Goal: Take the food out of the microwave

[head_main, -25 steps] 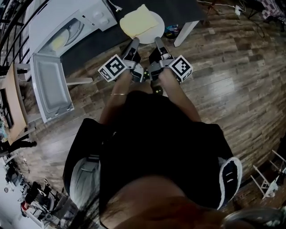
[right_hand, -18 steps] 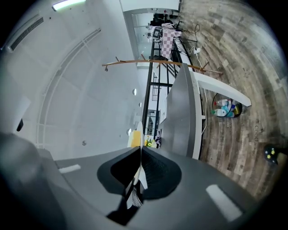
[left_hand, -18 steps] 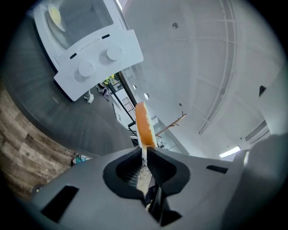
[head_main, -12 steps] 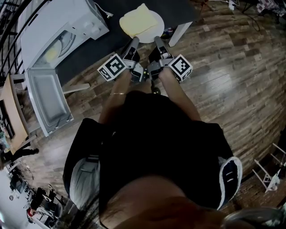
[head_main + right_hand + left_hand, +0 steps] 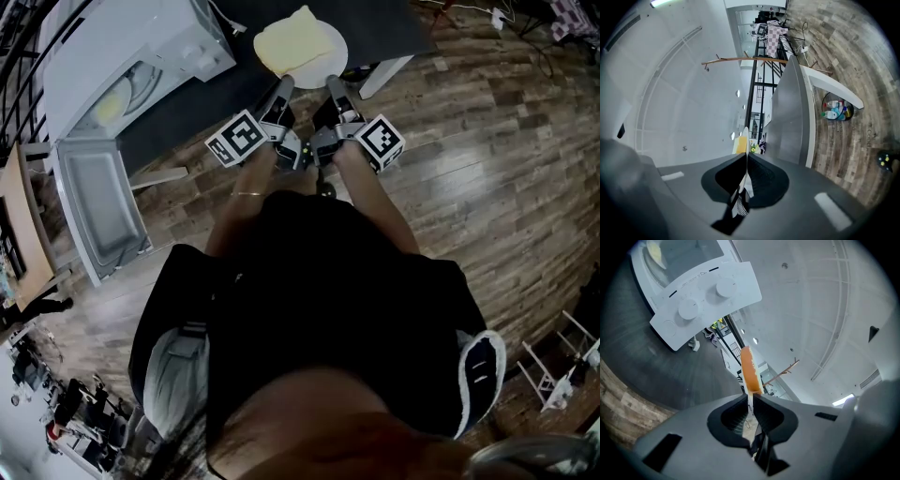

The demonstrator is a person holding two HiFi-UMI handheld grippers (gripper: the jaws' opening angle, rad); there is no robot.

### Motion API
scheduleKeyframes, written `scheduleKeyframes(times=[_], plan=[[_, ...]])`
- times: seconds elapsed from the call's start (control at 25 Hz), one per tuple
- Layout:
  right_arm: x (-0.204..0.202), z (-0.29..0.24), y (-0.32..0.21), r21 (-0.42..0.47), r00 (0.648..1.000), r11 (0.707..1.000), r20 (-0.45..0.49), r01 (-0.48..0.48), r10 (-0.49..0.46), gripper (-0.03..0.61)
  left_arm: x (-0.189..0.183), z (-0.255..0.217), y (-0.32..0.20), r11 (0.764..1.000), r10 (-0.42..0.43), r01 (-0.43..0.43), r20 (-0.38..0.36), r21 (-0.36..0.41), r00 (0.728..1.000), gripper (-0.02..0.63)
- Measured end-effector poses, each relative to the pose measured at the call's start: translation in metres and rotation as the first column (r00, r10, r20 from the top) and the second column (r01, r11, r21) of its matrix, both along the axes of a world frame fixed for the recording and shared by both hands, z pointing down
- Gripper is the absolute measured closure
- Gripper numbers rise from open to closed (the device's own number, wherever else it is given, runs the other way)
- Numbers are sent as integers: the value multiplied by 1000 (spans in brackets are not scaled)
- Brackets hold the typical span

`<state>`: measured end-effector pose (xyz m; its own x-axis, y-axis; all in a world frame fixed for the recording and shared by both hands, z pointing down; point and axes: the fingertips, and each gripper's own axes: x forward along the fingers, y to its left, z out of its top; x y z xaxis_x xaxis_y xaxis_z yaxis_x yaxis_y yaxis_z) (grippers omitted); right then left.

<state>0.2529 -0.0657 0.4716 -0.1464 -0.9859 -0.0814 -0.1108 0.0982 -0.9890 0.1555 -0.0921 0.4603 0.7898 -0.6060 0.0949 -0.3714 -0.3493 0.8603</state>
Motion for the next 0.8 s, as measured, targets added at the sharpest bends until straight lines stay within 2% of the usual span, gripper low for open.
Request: scheduleKeyframes(times=[0.8], plan=[[6,23,-67,-70,999,997,-23,25,-26,572,7,26,-66,998,-7,9,30,-63,1000,580]])
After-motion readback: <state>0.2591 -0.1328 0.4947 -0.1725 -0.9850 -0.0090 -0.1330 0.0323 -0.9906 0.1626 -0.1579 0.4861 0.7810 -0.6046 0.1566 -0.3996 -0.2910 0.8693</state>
